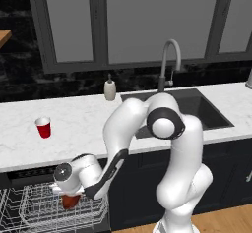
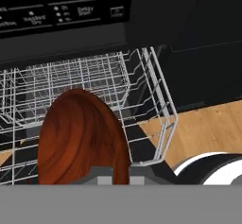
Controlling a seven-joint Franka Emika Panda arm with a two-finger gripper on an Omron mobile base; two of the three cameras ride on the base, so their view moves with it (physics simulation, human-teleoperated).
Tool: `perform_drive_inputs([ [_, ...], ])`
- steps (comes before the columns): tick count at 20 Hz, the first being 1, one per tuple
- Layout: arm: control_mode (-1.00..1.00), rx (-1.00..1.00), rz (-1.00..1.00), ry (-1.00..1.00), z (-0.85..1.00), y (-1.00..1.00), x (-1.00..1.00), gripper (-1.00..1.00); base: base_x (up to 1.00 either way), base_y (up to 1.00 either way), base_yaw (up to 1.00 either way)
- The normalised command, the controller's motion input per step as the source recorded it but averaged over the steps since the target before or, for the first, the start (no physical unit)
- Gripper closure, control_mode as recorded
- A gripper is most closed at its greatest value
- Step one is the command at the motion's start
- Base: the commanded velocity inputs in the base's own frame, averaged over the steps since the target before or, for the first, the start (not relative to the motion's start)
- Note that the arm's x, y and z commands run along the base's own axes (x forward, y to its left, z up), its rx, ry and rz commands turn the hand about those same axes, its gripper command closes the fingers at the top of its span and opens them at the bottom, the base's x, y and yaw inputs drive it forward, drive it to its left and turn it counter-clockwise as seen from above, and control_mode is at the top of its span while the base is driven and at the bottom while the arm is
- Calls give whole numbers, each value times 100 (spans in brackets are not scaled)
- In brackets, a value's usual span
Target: Pick up the cup and bowl from the counter, place them in the dishwasher, and close the dishwasher door.
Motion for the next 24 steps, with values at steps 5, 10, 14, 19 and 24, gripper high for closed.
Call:
perform_drive_inputs([
  [5,-100,-9,3,4,-44,17,0,100,0,0,0],
  [10,-100,-7,0,0,-43,20,0,100,0,0,0],
  [14,-100,0,0,0,-21,18,0,100,0,0,0],
  [19,-100,0,0,0,-25,16,0,-100,0,0,0],
  [24,-100,0,0,0,-14,9,0,-100,0,0,0],
])
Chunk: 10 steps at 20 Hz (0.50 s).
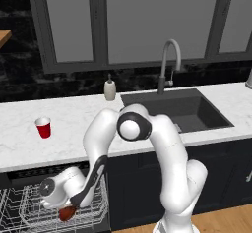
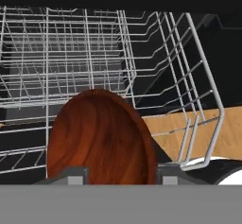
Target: Pick up the cup and bowl from the counter, place them in the dishwasher, and close the dishwasher door.
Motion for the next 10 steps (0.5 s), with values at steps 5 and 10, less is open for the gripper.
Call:
perform_drive_inputs([
  [5,-100,0,0,-1,0,0,0,-100,0,0,0],
  [10,-100,0,0,-3,0,-2,2,-100,0,0,0],
])
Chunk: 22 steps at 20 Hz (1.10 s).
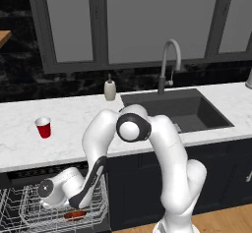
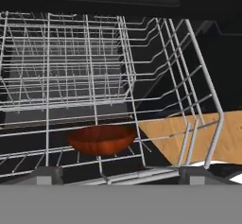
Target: Pick up the cup and bowl from the counter, place them in the dishwasher, and close the dishwasher door.
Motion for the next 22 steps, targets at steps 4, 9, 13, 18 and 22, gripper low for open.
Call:
perform_drive_inputs([
  [4,-100,0,0,-6,18,-4,-44,-100,0,0,0],
  [9,-100,15,0,-2,79,-38,-30,-100,0,0,0],
  [13,-100,31,2,-2,100,-42,-1,-100,0,0,0],
  [18,-100,29,4,3,100,-24,0,-100,0,0,0],
  [22,-100,22,1,21,100,-21,0,-100,0,0,0],
])
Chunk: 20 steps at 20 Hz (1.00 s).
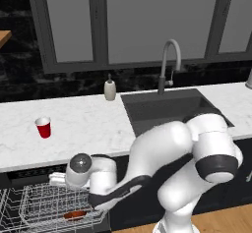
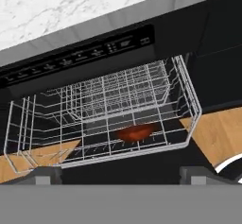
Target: Pick up the cup and bowl from the counter, place them in the dishwasher, and close the dishwasher door.
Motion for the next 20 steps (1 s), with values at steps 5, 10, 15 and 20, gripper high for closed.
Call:
perform_drive_inputs([
  [5,-100,4,0,39,100,-8,12,-100,0,0,0],
  [10,-100,-32,0,24,100,3,6,-100,0,0,0],
  [15,-100,-28,-7,28,100,17,9,-100,0,0,0],
  [20,-100,-28,-6,20,98,29,41,-100,0,0,0],
])
